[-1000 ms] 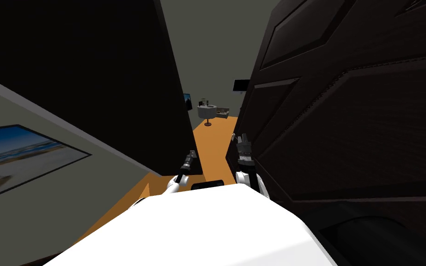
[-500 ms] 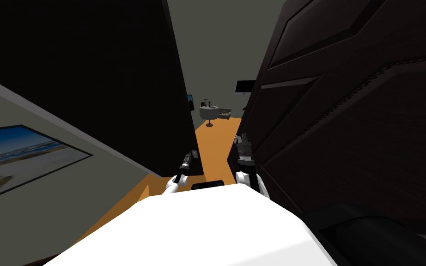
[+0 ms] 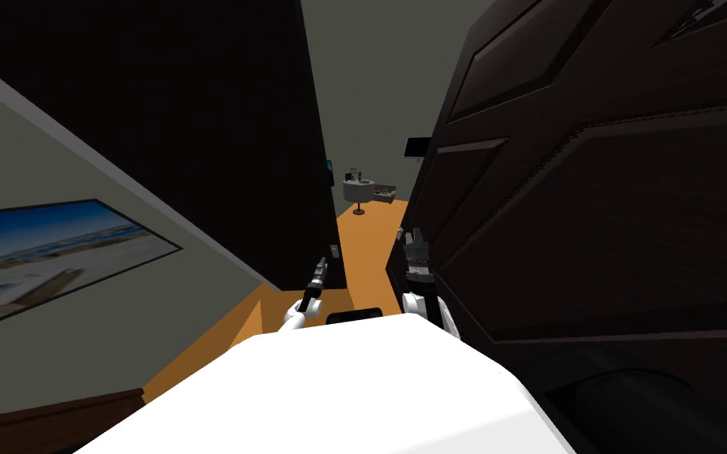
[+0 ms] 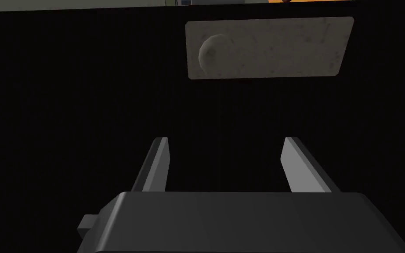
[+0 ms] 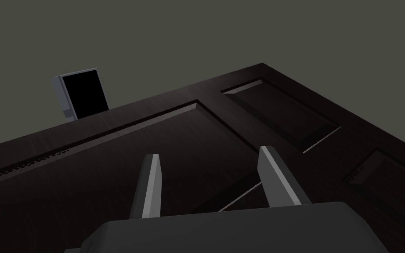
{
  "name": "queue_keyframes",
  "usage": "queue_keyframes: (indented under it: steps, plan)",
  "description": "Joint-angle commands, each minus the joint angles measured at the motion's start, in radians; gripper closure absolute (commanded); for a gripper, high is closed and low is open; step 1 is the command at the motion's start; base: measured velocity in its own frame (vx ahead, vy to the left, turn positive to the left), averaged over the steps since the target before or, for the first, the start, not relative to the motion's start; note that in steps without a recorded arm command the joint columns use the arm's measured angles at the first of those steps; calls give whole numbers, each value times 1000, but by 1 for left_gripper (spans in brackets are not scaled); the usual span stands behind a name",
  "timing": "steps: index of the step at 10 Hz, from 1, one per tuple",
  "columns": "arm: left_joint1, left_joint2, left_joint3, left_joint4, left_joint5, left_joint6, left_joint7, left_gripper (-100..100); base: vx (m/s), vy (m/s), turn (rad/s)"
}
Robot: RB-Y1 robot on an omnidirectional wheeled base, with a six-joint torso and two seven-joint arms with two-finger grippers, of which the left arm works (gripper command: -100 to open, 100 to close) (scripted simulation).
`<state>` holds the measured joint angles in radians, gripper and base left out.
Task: Push the door open
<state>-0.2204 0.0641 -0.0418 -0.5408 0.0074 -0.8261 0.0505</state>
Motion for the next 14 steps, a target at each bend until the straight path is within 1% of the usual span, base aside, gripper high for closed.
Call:
queue_keyframes:
  steps: [1,2,3,4,8,12,13,14]
  plan:
    - [3,-10,1,-9,2,6,2,-100,-263,-85,72]
    - [4,-17,1,-10,4,8,2,-100,-262,-82,48]
    - [2,-14,1,-6,3,5,0,-100,-115,-39,7]
    - [4,-8,4,-4,5,0,-2,-100,98,-3,-32]
    - [8,-3,10,0,8,-12,-7,-100,213,-30,-24]
    - [12,-12,18,3,11,-26,-13,-100,210,-7,-29]
    - [15,-10,16,-2,11,-22,-12,-100,85,-6,10]
    - [15,-10,16,-2,11,-22,-12,100,-21,-1,-6]
